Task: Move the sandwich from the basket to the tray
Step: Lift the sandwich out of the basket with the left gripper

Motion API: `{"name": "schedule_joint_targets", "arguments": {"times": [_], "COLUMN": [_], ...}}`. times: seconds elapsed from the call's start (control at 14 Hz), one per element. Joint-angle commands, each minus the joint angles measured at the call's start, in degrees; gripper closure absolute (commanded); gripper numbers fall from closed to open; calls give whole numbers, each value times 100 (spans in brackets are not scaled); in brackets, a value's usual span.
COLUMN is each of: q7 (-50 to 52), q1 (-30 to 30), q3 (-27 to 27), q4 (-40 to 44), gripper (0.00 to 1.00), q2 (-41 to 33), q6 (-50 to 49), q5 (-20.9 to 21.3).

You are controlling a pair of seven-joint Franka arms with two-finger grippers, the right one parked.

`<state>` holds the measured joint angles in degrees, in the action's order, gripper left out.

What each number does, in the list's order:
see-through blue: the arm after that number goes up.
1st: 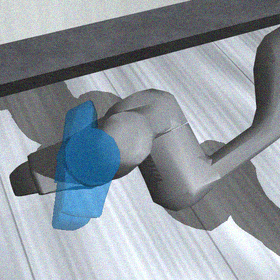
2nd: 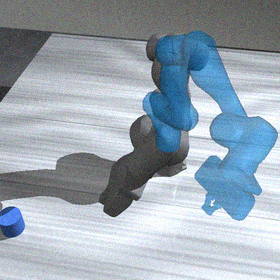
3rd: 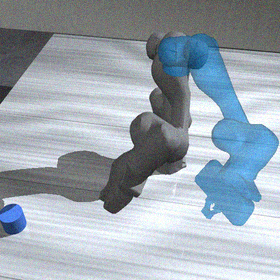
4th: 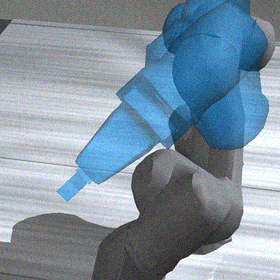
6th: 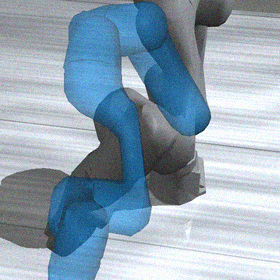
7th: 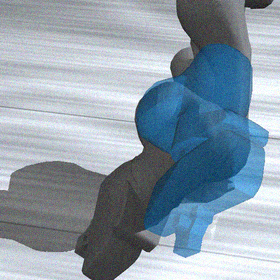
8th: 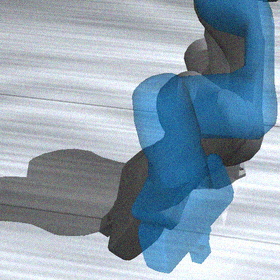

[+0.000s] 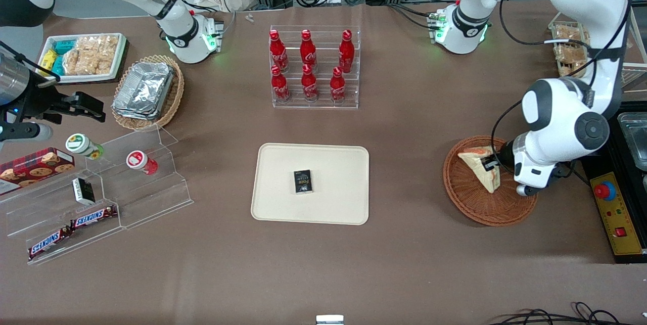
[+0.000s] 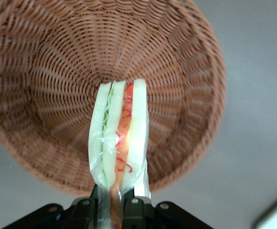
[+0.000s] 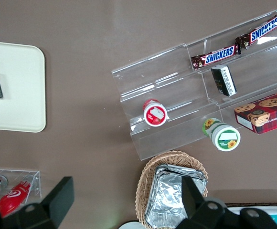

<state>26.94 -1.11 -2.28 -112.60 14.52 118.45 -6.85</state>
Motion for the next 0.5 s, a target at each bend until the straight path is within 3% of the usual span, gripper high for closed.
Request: {"name": "schedule_joint_targets", "arguments": {"times": [0.0, 0.21, 0.43], "q7": [92, 49, -31], "q1": [-12, -12, -12], "q3": [-166, -517, -922], "q4": [710, 1651, 1846], "gripper": [99, 100, 100], "q2": [-247, -352, -537], "q6": [-1135, -2209, -2291], "q5": [-45, -45, -18]}}
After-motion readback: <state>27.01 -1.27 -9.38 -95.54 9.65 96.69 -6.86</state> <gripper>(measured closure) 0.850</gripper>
